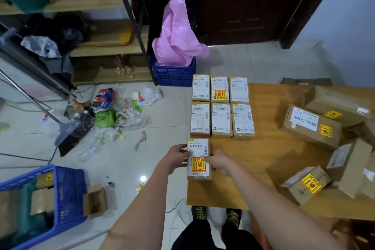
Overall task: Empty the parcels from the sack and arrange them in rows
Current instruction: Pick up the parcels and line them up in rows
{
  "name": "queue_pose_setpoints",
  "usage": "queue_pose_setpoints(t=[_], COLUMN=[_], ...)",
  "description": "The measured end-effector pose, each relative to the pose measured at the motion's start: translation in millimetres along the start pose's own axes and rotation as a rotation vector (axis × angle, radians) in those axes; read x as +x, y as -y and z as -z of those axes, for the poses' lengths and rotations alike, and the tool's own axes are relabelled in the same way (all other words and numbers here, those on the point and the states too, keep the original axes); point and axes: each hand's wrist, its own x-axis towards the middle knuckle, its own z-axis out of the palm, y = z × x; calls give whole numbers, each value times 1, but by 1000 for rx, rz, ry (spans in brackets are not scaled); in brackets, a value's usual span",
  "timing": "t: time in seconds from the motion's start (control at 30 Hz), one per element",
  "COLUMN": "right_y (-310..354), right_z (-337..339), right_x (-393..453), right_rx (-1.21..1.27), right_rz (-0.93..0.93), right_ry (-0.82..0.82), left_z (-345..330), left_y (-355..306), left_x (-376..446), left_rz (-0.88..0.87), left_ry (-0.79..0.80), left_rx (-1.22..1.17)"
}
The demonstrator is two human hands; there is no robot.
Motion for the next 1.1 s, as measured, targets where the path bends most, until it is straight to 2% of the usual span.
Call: queue_pose_setpoints(t=[0.37, 0.87, 1.1], right_y=[2, 4, 10], right_z=[-6, -4, 3], right_x=[26, 31, 19], right_rx=[-67, -56, -94], right_rz=[20, 2, 26], right_ry=[-181, -185, -192], left_z=[-5, -7, -16], left_y=[1, -9, -19], left_x=[24, 25, 18], left_rz=[34, 50, 70], left_ry=[-15, -33, -132], left_rx=[28, 98, 71])
